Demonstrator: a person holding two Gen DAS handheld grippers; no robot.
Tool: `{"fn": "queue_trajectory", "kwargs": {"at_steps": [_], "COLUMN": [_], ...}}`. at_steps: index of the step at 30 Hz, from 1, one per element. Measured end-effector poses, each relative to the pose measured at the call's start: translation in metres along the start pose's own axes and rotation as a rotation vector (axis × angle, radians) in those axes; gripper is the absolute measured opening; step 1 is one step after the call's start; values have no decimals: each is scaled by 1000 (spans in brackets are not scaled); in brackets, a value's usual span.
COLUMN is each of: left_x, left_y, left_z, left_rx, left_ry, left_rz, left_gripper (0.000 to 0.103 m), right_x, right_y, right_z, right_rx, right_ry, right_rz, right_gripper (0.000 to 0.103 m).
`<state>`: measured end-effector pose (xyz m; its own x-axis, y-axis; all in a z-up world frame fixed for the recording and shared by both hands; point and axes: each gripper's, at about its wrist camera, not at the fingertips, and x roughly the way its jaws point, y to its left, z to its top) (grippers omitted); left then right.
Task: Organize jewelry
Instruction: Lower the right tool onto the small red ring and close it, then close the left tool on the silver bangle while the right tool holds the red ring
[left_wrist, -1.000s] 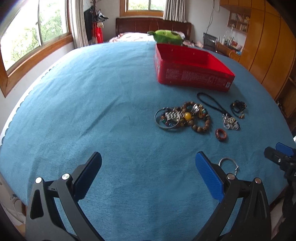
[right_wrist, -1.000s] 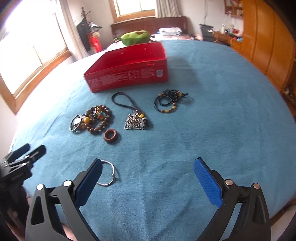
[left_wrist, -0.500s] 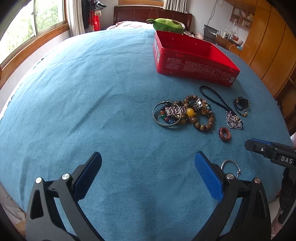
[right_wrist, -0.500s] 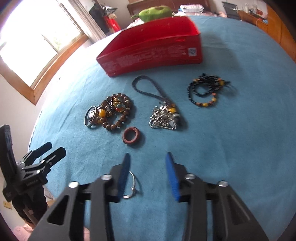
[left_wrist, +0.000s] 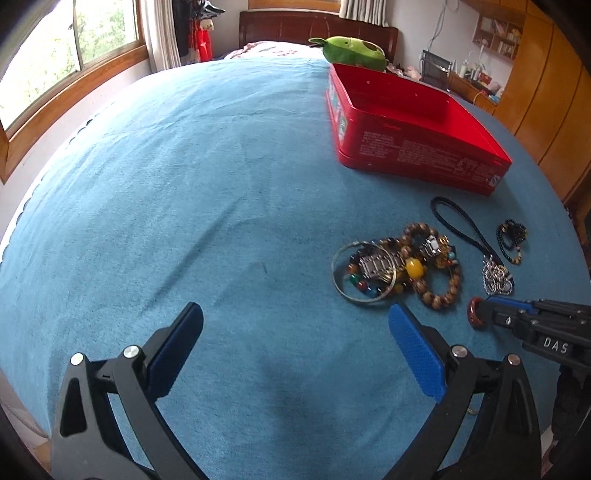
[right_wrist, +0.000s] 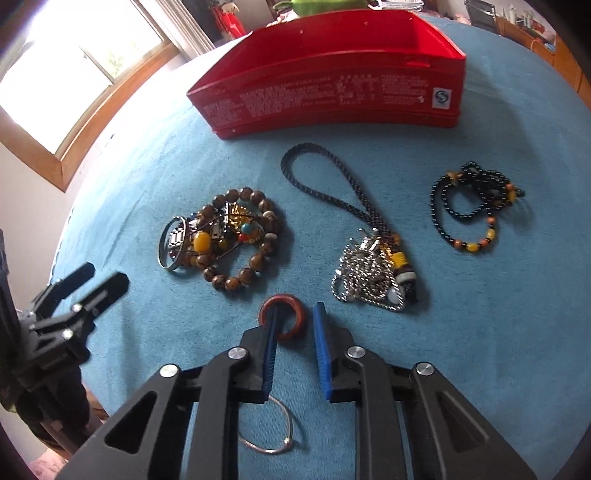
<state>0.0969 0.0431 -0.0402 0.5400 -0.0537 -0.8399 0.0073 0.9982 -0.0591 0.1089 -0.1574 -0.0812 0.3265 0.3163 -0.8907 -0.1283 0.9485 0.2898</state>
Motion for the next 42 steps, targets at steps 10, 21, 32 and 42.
{"fn": "queue_trajectory", "kwargs": {"at_steps": [10, 21, 32, 42], "left_x": [15, 45, 62, 58], "left_y": [19, 11, -14, -7], "left_z": [24, 40, 54, 50], "left_rx": [-41, -12, 101, 80], "left_ry": [36, 147, 178, 170], "left_rz": [-56, -107, -13, -9], "left_gripper": [94, 62, 40, 7], "right_x": [0, -18, -17, -19], "right_y": [0, -14, -15, -20], "right_z": [-2, -14, -15, -16], "right_rx": [-32, -6, 12, 25], "right_ry": [4, -9, -12, -18], "right_rz": [23, 39, 46, 46], "right_gripper": [9, 8, 8, 8]}}
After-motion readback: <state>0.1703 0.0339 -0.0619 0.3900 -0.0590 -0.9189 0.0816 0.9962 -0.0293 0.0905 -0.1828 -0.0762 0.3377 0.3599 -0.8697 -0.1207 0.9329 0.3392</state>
